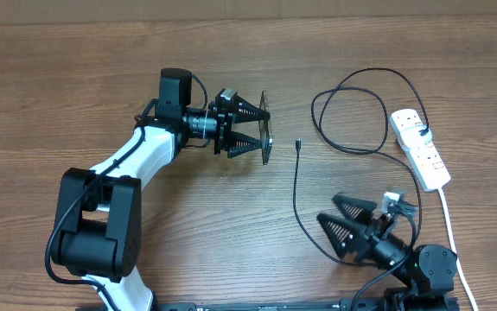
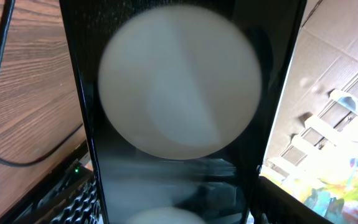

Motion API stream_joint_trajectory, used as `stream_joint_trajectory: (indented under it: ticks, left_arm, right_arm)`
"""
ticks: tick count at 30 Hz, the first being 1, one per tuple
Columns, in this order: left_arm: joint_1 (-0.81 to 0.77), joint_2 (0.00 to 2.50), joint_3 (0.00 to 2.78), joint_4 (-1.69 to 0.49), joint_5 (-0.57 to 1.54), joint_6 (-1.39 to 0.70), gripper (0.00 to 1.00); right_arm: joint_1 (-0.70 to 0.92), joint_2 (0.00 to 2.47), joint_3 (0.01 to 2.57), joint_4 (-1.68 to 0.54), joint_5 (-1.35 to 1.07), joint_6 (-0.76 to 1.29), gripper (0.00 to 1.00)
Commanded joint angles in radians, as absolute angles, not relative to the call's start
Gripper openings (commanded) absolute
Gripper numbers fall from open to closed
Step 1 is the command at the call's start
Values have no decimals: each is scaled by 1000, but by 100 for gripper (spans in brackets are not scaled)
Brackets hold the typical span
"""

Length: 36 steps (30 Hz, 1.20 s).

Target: Plug charger to phone and switch on socket

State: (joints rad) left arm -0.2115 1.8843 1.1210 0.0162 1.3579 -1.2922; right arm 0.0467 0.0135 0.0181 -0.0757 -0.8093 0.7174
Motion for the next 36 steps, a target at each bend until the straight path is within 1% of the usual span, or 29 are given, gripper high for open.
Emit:
stream_joint_trajectory:
  ticks: [1,4,6,8,12,15,19,25,31,34,36]
  left_arm:
    - [-218,1893,1129,40,1406,-1297,26]
    - [-218,1893,1129,43,1409,-1298,25]
    - [-219,1893,1129,43,1408,-1297,26]
    - [-221,1893,1129,43,1408,-1297,26]
    - [-226,1893,1129,46,1405,-1294,26]
    - [-226,1893,1129,62,1406,-1294,26]
    - [-226,1893,1129,62,1407,-1294,26]
    - [-226,1893,1129,62,1407,-1294,27]
    - [-226,1893,1129,62,1407,-1294,26]
    - [-227,1893,1129,62,1407,-1294,26]
    - [-230,1893,1129,62,1406,-1294,27]
  right_arm:
    - [46,16,8,-68,-932,780,100]
    - [46,16,12,-80,-871,671,99]
    - [46,20,32,-119,-826,636,99]
    - [46,33,85,-223,-747,586,99]
    - [46,74,251,-502,-550,418,99]
    - [46,124,380,-640,-451,380,99]
    - [46,212,509,-754,-447,365,99]
    - [51,381,658,-899,-525,357,99]
    - [138,547,760,-970,-512,332,99]
    - [167,594,760,-884,-603,332,99]
    - [168,618,760,-810,-585,332,100]
